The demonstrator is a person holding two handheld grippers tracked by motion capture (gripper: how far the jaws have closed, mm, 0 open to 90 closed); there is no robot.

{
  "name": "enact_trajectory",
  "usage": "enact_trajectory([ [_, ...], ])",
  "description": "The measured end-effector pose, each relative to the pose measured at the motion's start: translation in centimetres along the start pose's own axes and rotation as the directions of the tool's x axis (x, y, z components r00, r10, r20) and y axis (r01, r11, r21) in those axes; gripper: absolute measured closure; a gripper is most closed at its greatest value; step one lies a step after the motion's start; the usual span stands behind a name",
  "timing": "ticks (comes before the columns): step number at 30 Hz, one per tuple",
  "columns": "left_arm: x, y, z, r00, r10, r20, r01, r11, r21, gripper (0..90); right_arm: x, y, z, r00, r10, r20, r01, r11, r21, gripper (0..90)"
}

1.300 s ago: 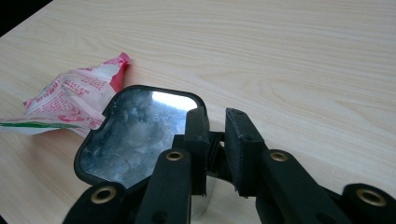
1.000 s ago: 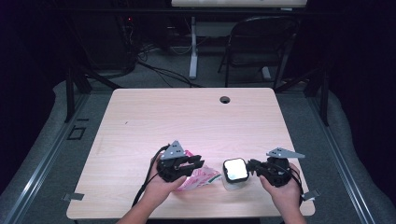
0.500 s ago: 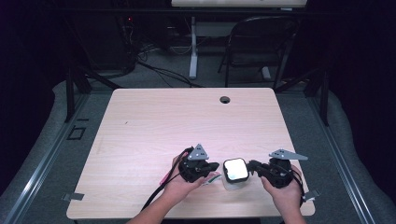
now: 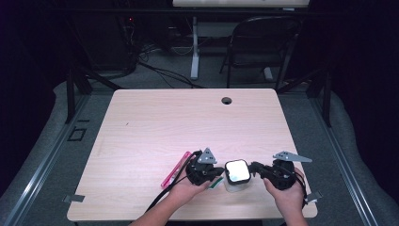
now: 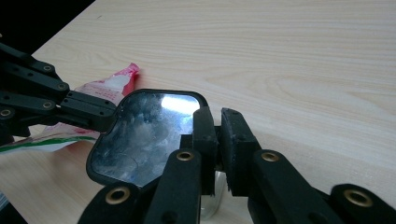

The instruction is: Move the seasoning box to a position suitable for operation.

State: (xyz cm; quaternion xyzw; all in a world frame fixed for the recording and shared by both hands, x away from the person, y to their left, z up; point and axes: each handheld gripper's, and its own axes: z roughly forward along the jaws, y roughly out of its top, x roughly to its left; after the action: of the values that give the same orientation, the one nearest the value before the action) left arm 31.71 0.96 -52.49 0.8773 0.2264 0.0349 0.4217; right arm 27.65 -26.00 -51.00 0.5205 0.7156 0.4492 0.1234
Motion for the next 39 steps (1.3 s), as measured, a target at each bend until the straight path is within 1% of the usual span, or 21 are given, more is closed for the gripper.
enact_trajectory([
  [5, 0.1, 0.1, 0.0, 1.0000, -0.004, -0.002, 0.004, 1.0000, -0.001, 90.0, -0.1, -0.1, 0.0, 0.9998, 0.013, -0.012, -0.013, 1.000, -0.005, 84.9],
  [10, 0.0, 0.1, 0.0, 1.0000, 0.001, -0.005, -0.001, 1.0000, -0.001, 90.0, -0.2, -0.2, 0.0, 0.9993, 0.033, -0.019, -0.033, 0.999, -0.015, 84.9],
  [19, 0.0, 0.4, -0.2, 1.0000, 0.001, 0.005, -0.001, 0.9994, -0.034, 90.0, -0.3, -0.2, 0.0, 0.9990, 0.037, -0.023, -0.037, 0.999, -0.016, 84.9],
  [22, 0.0, 0.6, -0.2, 1.0000, 0.005, 0.005, -0.005, 0.9995, -0.032, 90.0, -0.3, -0.2, 0.0, 0.9992, 0.034, -0.023, -0.035, 0.999, -0.016, 84.3],
  [23, -0.1, 0.7, -0.2, 1.0000, 0.005, 0.001, -0.005, 0.9994, -0.035, 90.0, -0.3, -0.2, 0.0, 0.9994, 0.026, -0.025, -0.026, 1.000, -0.013, 82.8],
  [24, -0.1, 0.8, -0.3, 1.0000, 0.009, 0.001, -0.009, 0.9994, -0.033, 90.0, -0.2, -0.2, -0.1, 0.9997, 0.008, -0.025, -0.008, 1.000, -0.005, 80.1],
  [25, -0.1, 1.0, -0.4, 1.0000, 0.009, 0.004, -0.009, 0.9993, -0.037, 90.0, -0.1, -0.1, -0.2, 0.9994, -0.005, -0.034, 0.005, 1.000, -0.004, 78.1],
  [28, -0.2, 1.4, -0.5, 0.9998, 0.018, -0.002, -0.018, 0.9990, -0.042, 90.0, 0.7, 0.4, -0.7, 0.9964, -0.063, -0.058, 0.063, 0.998, 0.003, 69.9],
  [29, -0.2, 1.6, -0.6, 0.9998, 0.021, -0.005, -0.021, 0.9988, -0.044, 90.0, 1.2, 0.6, -0.9, 0.9944, -0.090, -0.055, 0.092, 0.995, 0.026, 67.1],
  [30, -0.3, 1.7, -0.6, 0.9997, 0.022, -0.006, -0.022, 0.9988, -0.044, 89.7, 1.7, 0.7, -1.1, 0.9918, -0.114, -0.059, 0.116, 0.993, 0.037, 65.2],
  [31, -0.3, 1.9, -0.7, 0.9996, 0.027, -0.010, -0.027, 0.9987, -0.043, 89.4, 2.0, 0.8, -1.1, 0.9902, -0.125, -0.063, 0.127, 0.991, 0.042, 63.0],
  [32, -0.3, 2.0, -0.7, 0.9996, 0.025, -0.010, -0.026, 0.9988, -0.043, 89.1, 2.7, 0.9, -1.2, 0.9871, -0.146, -0.066, 0.150, 0.987, 0.057, 60.0],
  [34, -0.4, 2.2, -0.7, 0.9996, 0.025, -0.013, -0.025, 0.9986, -0.046, 88.9, 3.5, 1.0, -1.3, 0.9819, -0.176, -0.071, 0.180, 0.982, 0.063, 56.6],
  [35, -0.4, 2.4, -0.8, 0.9996, 0.026, -0.013, -0.027, 0.9984, -0.050, 88.8, 3.8, 1.0, -1.3, 0.9805, -0.182, -0.074, 0.187, 0.980, 0.062, 55.6],
  [37, -0.5, 2.7, -0.8, 0.9995, 0.029, -0.016, -0.030, 0.9984, -0.048, 88.6, 4.7, 1.2, -1.5, 0.9742, -0.205, -0.094, 0.213, 0.974, 0.079, 52.7],
  [38, -0.6, 2.9, -0.8, 0.9993, 0.034, -0.018, -0.034, 0.9982, -0.049, 88.4, 5.0, 1.2, -1.6, 0.9715, -0.216, -0.097, 0.224, 0.972, 0.072, 51.9],
  [39, -0.6, 3.1, -0.8, 0.9992, 0.037, -0.018, -0.038, 0.9981, -0.048, 88.2, 5.5, 1.3, -1.7, 0.9666, -0.237, -0.097, 0.245, 0.967, 0.072, 50.8],
])
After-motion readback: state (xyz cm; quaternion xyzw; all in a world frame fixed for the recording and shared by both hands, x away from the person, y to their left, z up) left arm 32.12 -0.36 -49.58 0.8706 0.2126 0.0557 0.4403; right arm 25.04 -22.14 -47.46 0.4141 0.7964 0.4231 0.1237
